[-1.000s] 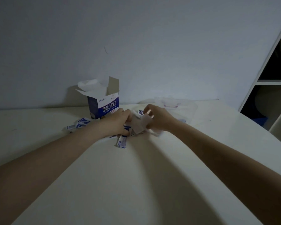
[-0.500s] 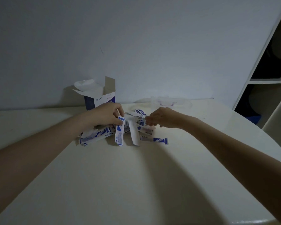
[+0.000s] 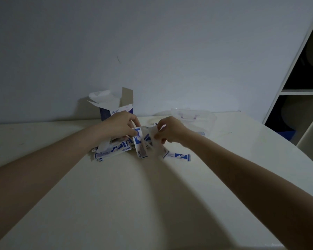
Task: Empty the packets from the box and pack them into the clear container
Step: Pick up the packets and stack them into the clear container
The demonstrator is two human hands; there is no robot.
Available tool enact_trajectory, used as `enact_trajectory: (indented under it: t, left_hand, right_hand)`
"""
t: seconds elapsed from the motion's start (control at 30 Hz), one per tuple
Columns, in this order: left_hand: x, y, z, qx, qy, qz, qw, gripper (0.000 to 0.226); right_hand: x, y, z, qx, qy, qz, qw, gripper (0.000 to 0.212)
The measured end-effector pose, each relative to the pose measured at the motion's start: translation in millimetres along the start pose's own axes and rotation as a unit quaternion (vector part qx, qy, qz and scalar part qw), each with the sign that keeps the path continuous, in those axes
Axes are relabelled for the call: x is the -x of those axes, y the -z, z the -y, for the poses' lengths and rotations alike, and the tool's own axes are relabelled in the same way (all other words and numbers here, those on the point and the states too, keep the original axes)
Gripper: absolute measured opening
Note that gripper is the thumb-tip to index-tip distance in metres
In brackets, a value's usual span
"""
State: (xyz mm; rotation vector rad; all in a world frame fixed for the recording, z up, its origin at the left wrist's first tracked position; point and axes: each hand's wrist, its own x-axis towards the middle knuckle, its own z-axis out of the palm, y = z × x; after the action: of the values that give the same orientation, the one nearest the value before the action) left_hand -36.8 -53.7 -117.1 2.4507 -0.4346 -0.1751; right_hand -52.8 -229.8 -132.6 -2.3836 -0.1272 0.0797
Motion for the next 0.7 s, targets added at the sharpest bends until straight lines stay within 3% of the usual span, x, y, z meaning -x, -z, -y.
enact_trajectory:
  t: [0.13, 0.23, 0.47, 0.53, 0.6, 0.7]
  left_hand:
    - [0.8, 2.3, -2.2, -0.003, 0.021, -0.028, 0.999, 0.014]
    - [-1.1, -3.1, -7.0, 0.052, 0.038, -0.024, 0.998, 0.01]
    - [2.3, -11.0, -17.8, 0.241, 0.048, 0.0, 0.969, 0.005]
    - [1.8, -10.6, -16.9, 0.271, 0.058, 0.0, 0.961, 0.01]
    - [3.4, -10.4, -17.9, 0.29, 0.067, -0.002, 0.955, 0.007]
    - [4.3, -11.0, -19.5, 0.334, 0.078, -0.003, 0.939, 0.012]
  right_hand:
    - [2.3, 31.2, -3.4, -0.044, 0.005, -0.047, 0.998, 0.013]
    - [11.2, 46.4, -0.1, -0.169, 0.022, -0.053, 0.984, 0.01]
    - [22.3, 44.9, -0.4, -0.407, 0.047, 0.06, 0.91, 0.03]
    - [22.9, 41.9, -1.9, -0.398, 0.054, 0.065, 0.913, 0.032]
    - [22.7, 36.9, -4.2, -0.312, 0.074, 0.048, 0.946, 0.016]
    - [19.5, 32.2, -7.6, -0.218, 0.076, 0.021, 0.973, 0.011]
